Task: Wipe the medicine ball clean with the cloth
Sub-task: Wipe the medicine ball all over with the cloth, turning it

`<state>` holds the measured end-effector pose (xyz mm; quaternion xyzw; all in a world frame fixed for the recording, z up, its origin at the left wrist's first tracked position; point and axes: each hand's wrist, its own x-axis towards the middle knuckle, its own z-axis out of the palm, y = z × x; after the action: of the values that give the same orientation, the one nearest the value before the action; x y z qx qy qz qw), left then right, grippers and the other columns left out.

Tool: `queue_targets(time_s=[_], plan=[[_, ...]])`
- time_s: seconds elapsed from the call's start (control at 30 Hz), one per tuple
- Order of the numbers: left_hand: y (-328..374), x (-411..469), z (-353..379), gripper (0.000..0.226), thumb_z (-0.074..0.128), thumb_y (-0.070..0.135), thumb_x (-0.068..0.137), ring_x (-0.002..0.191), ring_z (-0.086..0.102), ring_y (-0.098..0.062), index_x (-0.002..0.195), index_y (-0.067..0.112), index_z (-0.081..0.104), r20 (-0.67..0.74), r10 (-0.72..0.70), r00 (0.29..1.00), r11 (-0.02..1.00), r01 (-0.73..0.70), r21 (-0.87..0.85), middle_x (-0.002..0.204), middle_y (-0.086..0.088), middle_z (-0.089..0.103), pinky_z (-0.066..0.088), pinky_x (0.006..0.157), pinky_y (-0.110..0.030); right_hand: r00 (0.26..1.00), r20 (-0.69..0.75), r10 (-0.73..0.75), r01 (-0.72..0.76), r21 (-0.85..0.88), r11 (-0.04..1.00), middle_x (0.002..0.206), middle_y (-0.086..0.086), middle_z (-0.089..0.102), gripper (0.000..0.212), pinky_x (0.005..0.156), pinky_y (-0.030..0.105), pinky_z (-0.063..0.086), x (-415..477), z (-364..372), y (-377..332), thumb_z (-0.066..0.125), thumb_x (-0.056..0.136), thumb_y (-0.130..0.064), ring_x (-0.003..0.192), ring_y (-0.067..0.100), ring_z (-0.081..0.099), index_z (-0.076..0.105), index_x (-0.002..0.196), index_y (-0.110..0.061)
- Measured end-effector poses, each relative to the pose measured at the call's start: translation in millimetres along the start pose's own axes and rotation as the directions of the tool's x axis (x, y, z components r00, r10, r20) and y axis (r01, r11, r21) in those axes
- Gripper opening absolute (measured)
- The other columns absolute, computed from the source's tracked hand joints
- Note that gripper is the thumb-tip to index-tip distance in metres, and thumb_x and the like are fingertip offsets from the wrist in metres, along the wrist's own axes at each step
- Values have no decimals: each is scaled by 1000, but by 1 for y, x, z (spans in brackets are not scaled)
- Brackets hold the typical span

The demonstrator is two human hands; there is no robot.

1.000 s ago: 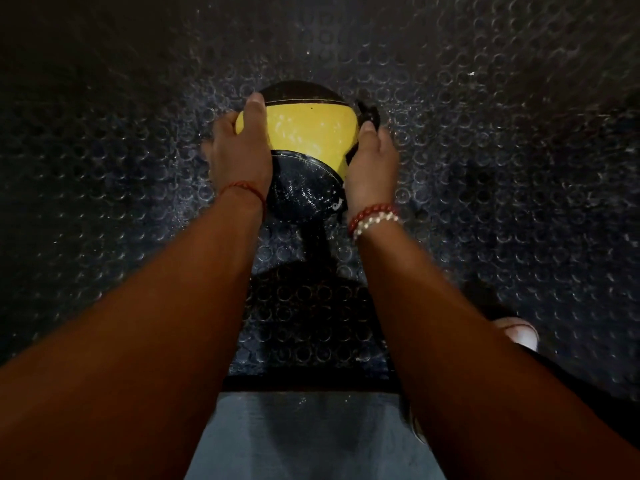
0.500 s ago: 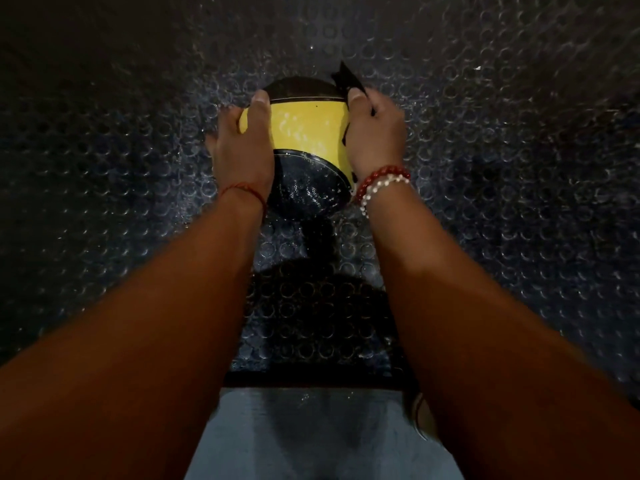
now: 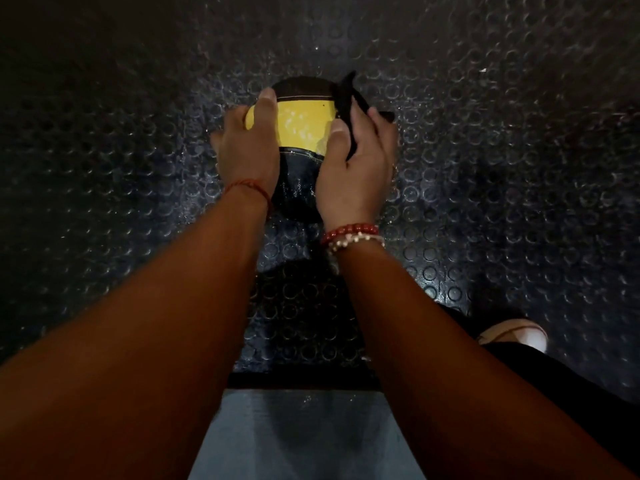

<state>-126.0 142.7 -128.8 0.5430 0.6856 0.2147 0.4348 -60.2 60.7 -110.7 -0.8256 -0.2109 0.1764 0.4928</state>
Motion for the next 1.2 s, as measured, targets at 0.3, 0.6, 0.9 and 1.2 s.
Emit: queue_targets(time_s=[0.3, 0.6, 0.9, 1.2], plan=[[-1, -7, 0, 62, 43, 60, 97, 107, 48, -18, 135, 12, 54, 25, -40, 999, 998, 41, -48, 141, -12, 46, 27, 69, -16, 940, 151, 308, -319, 56, 946, 67, -9, 55, 27, 62, 24, 42, 57, -13, 4, 46, 96, -27, 61, 6, 51, 60, 74, -23], [0, -6, -3, 80, 43, 65, 90, 120, 52, -38, 132, -2, 50, -8, -65, 998, 996, 64, -69, 139, -27, 48, 47, 95, -46, 979, -36, 198, -191, 145, 971, 136, 4, 46, 36, 92, 17, 36, -9, -2, 7, 43, 98, -28, 120, 15, 47, 57, 129, -18], [-8, -4, -6, 65, 44, 63, 94, 82, 44, -3, 130, 10, 56, 31, -24, 999, 997, 26, -70, 134, -11, 49, 33, 66, -18, 996, 57, -67, 70, -61, 996, 124, 0, 54, 34, 86, 31, 48, 22, -1, 2, 45, 94, -30, 107, 14, 55, 63, 122, -22], [-6, -7, -6, 77, 43, 64, 91, 118, 53, -35, 133, 0, 50, 24, -50, 998, 994, 52, -94, 140, -25, 46, 48, 94, -45, 867, 55, 495, -492, 243, 836, 92, -5, 57, 24, 61, 21, 36, 39, -10, 15, 42, 99, -29, 76, 5, 51, 62, 96, -18]])
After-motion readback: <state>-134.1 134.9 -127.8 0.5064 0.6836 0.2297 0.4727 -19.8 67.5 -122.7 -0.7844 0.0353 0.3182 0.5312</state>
